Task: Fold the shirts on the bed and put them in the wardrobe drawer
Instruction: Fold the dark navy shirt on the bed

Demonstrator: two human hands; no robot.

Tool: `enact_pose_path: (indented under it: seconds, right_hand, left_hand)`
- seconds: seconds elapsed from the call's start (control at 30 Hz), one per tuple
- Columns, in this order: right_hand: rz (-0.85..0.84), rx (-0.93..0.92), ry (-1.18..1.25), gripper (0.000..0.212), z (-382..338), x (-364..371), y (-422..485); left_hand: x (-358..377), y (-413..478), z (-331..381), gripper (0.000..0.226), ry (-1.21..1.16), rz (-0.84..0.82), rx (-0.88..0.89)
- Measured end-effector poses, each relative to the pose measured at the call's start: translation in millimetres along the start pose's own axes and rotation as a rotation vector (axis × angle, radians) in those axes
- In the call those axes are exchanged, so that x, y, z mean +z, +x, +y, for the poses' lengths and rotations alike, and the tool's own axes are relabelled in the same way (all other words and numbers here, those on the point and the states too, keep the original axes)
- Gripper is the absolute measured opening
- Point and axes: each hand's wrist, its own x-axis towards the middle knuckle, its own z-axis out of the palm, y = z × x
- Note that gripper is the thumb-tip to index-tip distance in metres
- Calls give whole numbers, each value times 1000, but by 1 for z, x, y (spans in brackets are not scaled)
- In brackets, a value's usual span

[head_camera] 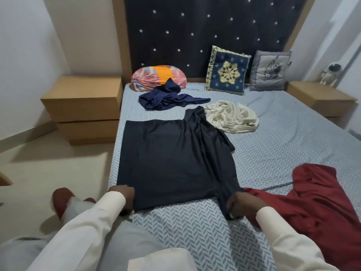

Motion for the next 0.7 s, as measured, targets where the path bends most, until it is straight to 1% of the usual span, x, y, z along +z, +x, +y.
enact_pose_path:
  seconds: [0.03, 0.1, 0.13, 0.17, 0.2, 0.23, 0.33, 0.4, 0.43, 0.5, 0.6, 0.63, 0.7]
  right_hand:
    - [141, 27, 112, 12, 1, -4, 2]
    - [468, 132, 228, 18, 6, -15, 8]
    - [564, 195, 308, 24, 12, -18, 16]
    - [593, 249, 382, 31, 17, -20, 26]
    - [580, 290, 429, 36, 19, -22, 34]
    - [552, 316, 469, 37, 21, -23, 45]
    - [458, 316, 567, 35, 12, -23, 69]
    - [405, 312, 663, 37, 8, -25, 85]
    - [395, 313, 716, 33, 11, -26, 92]
    - [423, 318, 856, 25, 20, -29, 97]
    - [510, 347, 1060, 28, 33, -34, 82]
    - [490, 358, 1121, 31, 36, -34, 74]
    - [386, 404, 1129, 33, 48, -27, 64]
  left_hand:
    - [-5, 4, 3, 49, -52, 37, -5]
    - [-13, 15, 11, 45, -162, 143, 13]
    - [-15, 22, 16, 42, -206, 181, 46]
    - [-16, 29, 22, 39, -249, 210, 84]
    - [-15, 35, 29, 41, -290, 225, 118]
    - [-15, 43, 36, 47, -327, 230, 150]
    - [-12, 60, 55, 70, -366, 204, 176]
    - [-15, 71, 64, 76, -330, 194, 171]
    - [-18, 73, 66, 77, -307, 200, 163]
    - [-28, 83, 70, 81, -266, 210, 136]
    - [-50, 100, 71, 87, -235, 166, 100]
    - [-57, 105, 72, 90, -218, 143, 93]
    - [-67, 115, 74, 98, -179, 100, 76]
